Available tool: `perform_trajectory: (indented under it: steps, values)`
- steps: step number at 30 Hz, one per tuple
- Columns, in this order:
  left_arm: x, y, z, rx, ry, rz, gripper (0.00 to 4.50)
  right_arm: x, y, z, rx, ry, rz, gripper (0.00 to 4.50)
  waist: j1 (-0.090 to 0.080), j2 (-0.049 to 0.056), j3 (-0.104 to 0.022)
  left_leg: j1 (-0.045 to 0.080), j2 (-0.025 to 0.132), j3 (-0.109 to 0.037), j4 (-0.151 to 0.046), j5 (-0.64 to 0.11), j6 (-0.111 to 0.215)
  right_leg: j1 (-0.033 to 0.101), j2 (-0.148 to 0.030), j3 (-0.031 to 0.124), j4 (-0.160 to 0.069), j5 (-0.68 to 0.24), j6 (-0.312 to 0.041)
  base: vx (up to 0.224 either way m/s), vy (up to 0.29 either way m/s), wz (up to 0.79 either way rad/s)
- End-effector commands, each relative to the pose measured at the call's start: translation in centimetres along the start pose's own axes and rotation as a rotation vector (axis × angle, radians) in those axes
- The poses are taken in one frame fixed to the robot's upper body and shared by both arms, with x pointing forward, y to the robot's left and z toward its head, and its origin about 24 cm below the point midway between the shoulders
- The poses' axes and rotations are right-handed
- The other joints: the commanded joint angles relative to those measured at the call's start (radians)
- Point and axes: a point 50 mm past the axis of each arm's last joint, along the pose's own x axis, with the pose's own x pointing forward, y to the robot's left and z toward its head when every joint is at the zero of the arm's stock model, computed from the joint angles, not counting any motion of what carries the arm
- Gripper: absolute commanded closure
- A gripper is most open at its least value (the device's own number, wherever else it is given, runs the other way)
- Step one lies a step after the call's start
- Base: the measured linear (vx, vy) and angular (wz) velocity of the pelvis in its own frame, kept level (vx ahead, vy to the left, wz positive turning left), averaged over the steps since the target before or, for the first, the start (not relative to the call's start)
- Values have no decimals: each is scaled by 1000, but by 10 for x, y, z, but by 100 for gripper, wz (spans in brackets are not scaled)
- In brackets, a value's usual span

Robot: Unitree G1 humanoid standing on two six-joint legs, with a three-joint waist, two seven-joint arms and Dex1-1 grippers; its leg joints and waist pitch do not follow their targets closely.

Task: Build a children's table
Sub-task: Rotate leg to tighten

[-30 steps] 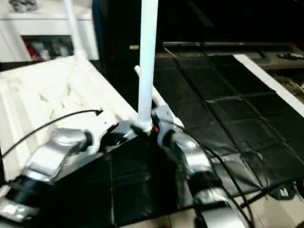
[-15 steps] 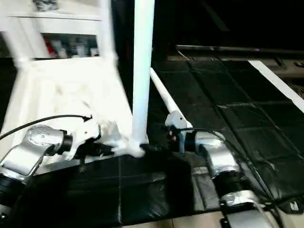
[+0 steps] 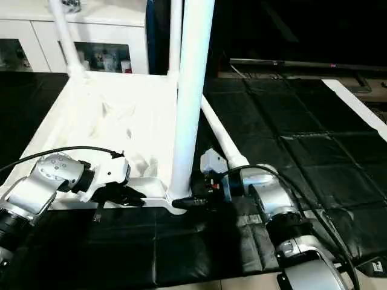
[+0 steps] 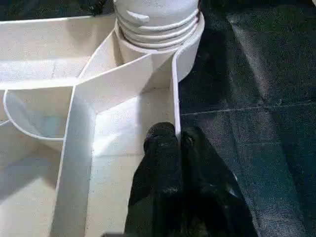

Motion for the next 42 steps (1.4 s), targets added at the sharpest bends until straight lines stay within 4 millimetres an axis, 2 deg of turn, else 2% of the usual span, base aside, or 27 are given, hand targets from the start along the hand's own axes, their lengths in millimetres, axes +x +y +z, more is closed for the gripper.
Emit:
perform_trajectory:
  steps: [1, 10, 18, 23, 25, 26, 27, 28, 29, 30, 31, 32, 33, 34, 36, 38, 40, 42]
  values:
    - [6, -2, 4, 51, 27, -67, 450, -1, -2, 4, -22, 12, 28, 102, -6, 19, -72, 9, 34, -5, -67, -223, 18, 51, -87, 61, -74, -254, -168, 0, 0, 0]
    - [4, 0, 2, 55, 31, -74, 450, 0, -1, 4, -11, -7, 58, 177, -6, 19, -70, 10, 34, -5, -68, -232, 14, 51, -89, 61, -76, -280, -164, 0, 0, 0]
    - [6, 2, -1, 14, 16, -45, 450, 1, 3, 0, 17, -26, 62, 187, -5, 22, -71, 12, 35, -5, -67, -232, 14, 50, -88, 61, -74, -260, -173, 0, 0, 0]
    - [10, 8, 2, -70, -52, 66, 450, 9, 4, -3, 80, -72, -17, 188, -3, 21, -69, 12, 35, -4, -68, -241, 11, 49, -89, 61, -78, -280, -172, 0, 0, 0]
    - [15, 13, 9, -143, -99, 189, 450, 23, -4, -5, 143, -94, -192, 188, -8, 21, -66, 15, 34, -9, -71, -269, -5, 48, -92, 60, -84, -348, -154, 0, 0, 0]
    - [16, 14, 11, -160, -107, 215, 450, 27, -6, -5, 158, -96, -230, 189, -13, 18, -66, 13, 36, -10, -73, -271, -14, 49, -93, 60, -81, -352, -153, 0, 0, 0]
    - [19, 15, 15, -197, -124, 268, 450, 34, -9, -5, 193, -102, -303, 189, -17, 18, -62, 15, 30, -11, -73, -290, -18, 46, -94, 57, -92, -411, -136, 0, 0, 0]
    - [24, 16, 22, -259, -157, 340, 450, 46, -12, -4, 249, -126, -386, 189, -27, 15, -63, 11, 30, -15, -75, -292, -25, 50, -96, 55, -92, -443, -122, 0, 0, 0]
    - [25, 16, 23, -271, -163, 352, 450, 48, -13, -3, 260, -130, -400, 189, -36, 15, -62, 8, 33, -17, -78, -289, -35, 53, -96, 55, -87, -440, -122, 0, 0, 0]
    - [25, 16, 23, -271, -163, 352, 450, 48, -13, -3, 260, -130, -400, 189, -47, 16, -61, 3, 28, -21, -77, -298, -33, 54, -96, 47, -97, -482, -103, 0, 0, 0]
    - [28, 15, 27, -284, -173, 367, 450, 53, -14, -2, 288, -142, -429, 189, -51, 15, -62, 1, 25, -20, -76, -301, -27, 56, -97, 46, -102, -502, -92, 0, 0, 0]
    - [36, 13, 35, -308, -189, 401, 450, 64, -16, -1, 337, -151, -494, 189, -62, 7, -65, -4, 28, -20, -75, -277, -26, 60, -98, 50, -96, -479, -91, 0, 0, 0]
    - [40, 12, 38, -315, -193, 414, 450, 69, -16, 0, 355, -151, -519, 189, -66, 11, -63, -4, 25, -20, -75, -262, -21, 55, -93, 49, -99, -468, -90, 0, 0, 0]
    - [50, 11, 50, -335, -216, 444, 450, 79, -19, 2, 398, -142, -591, 189, -73, 6, -63, -1, 23, -17, -72, -260, -13, 51, -94, 50, -102, -462, -94, 0, 0, 0]
    - [52, 11, 54, -341, -223, 452, 450, 81, -20, 2, 410, -138, -606, 189, -80, 8, -64, 3, 19, -14, -68, -256, 5, 47, -88, 51, -105, -448, -97, 0, 0, 0]
    - [55, 10, 60, -336, -220, 451, 450, 82, -22, 2, 394, -110, -641, 189, -79, 8, -63, 6, 20, -12, -67, -256, 11, 43, -87, 52, -105, -437, -97, 0, 0, 0]
    - [56, 10, 61, -329, -216, 450, 450, 82, -22, 1, 395, -115, -655, 189, -79, 10, -65, 3, 21, -13, -68, -250, 15, 45, -86, 53, -100, -407, -105, 0, 0, 0]
    - [56, 10, 61, -329, -197, 466, 450, 79, -24, 0, 410, -119, -684, 133, -80, 11, -65, 4, 23, -11, -69, -242, 18, 45, -83, 55, -95, -351, -120, 0, 0, 0]
